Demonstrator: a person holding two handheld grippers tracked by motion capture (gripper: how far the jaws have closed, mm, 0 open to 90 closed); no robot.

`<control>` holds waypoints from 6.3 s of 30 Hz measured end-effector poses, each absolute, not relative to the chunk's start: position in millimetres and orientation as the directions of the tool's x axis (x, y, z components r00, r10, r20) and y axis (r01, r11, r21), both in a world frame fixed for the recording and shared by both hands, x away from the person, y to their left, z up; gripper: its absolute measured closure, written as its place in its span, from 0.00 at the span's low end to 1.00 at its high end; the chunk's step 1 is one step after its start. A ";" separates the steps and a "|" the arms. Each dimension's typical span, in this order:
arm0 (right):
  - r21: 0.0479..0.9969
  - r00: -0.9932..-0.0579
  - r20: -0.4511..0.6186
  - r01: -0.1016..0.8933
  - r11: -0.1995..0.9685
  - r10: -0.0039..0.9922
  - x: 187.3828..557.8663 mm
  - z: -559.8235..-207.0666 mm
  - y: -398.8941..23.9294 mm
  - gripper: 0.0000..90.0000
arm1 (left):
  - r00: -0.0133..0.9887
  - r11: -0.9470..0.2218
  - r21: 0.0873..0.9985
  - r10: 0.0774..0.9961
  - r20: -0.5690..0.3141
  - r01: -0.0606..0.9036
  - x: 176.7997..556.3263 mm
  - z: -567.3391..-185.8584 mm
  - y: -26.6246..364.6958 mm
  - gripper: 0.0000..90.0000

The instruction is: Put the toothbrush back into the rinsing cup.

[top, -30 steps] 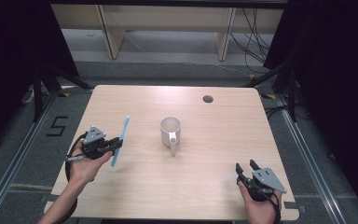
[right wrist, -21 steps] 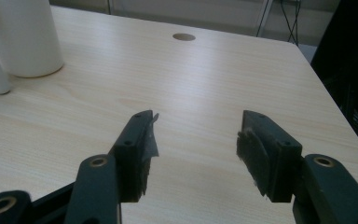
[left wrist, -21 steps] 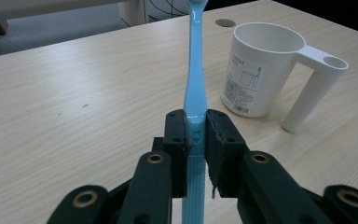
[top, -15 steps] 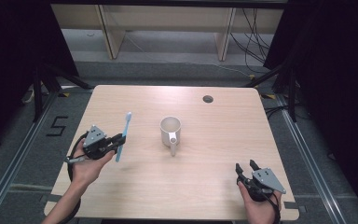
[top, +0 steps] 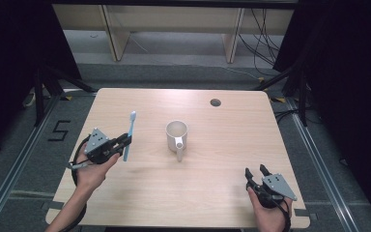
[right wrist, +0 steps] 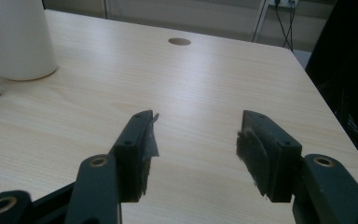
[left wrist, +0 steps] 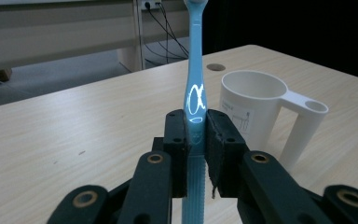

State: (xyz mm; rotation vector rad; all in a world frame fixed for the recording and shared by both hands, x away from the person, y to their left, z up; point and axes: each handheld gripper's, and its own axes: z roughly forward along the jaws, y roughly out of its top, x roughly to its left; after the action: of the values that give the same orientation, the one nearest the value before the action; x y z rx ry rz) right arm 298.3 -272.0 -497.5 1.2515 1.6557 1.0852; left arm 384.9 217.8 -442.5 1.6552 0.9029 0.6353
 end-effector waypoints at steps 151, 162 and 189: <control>0.953 -0.209 -0.068 0.275 0.125 0.976 298.2 -499.0 -270.8 0.52 | 0.712 0.059 0.997 0.702 -0.004 -0.052 409.5 -402.4 141.3 0.87; 0.954 -0.198 -0.107 0.256 0.157 0.974 298.6 -498.5 -273.7 0.52 | 0.719 0.074 0.996 0.695 -0.015 -0.050 409.8 -401.5 136.0 0.87; 0.954 -0.190 -0.068 0.276 0.119 0.979 296.9 -498.5 -270.8 0.52 | 0.743 0.082 0.996 0.669 -0.026 -0.039 409.2 -403.8 117.8 0.87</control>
State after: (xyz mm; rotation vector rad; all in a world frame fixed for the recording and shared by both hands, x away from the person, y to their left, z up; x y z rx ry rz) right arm 296.9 -270.8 -498.5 1.2549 1.6016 1.1159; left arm 409.2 117.8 -403.8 1.4024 0.5613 0.5719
